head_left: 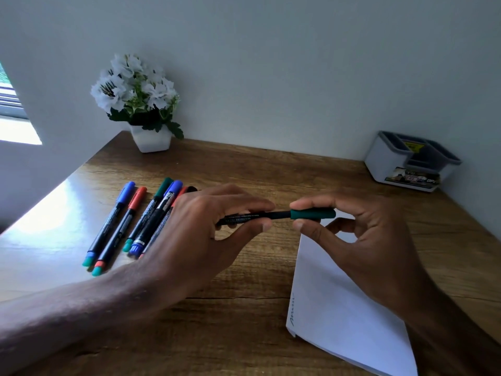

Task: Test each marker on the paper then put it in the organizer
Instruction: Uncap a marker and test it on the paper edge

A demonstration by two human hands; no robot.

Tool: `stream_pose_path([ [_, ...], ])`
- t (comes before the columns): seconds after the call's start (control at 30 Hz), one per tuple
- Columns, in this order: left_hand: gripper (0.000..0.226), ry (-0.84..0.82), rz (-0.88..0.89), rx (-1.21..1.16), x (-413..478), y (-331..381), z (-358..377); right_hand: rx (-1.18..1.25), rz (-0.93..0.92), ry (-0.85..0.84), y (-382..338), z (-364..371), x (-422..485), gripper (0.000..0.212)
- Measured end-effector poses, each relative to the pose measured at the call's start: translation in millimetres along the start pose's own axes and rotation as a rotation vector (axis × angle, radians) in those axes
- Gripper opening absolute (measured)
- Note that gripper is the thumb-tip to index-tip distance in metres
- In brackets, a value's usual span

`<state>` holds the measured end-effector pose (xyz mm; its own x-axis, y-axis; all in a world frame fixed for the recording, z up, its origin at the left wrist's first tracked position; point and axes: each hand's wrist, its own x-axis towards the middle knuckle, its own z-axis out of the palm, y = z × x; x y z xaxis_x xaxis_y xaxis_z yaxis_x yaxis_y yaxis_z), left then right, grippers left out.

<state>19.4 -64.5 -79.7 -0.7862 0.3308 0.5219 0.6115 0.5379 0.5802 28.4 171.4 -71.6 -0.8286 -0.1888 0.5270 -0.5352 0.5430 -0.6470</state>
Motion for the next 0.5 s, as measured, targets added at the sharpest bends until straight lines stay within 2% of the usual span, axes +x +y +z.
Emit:
stream_pose_path([
  [0.17, 0.036, 0.011, -0.03, -0.079, -3.7, 2.8, 4.6, 0.022, 0.003, -0.037, -1.8, 3.5, -0.9, 0.023],
  [0.27, 0.046, -0.014, -0.014, -0.102, -4.6, 1.9, 5.0, -0.009, -0.037, -0.09, -4.9, 7.4, -2.1, 0.022],
  [0.5, 0.055, -0.067, -0.048, -0.153, -3.4, 1.4, 6.1, -0.108, -0.146, -0.084, -1.1, 12.4, -3.8, 0.022],
])
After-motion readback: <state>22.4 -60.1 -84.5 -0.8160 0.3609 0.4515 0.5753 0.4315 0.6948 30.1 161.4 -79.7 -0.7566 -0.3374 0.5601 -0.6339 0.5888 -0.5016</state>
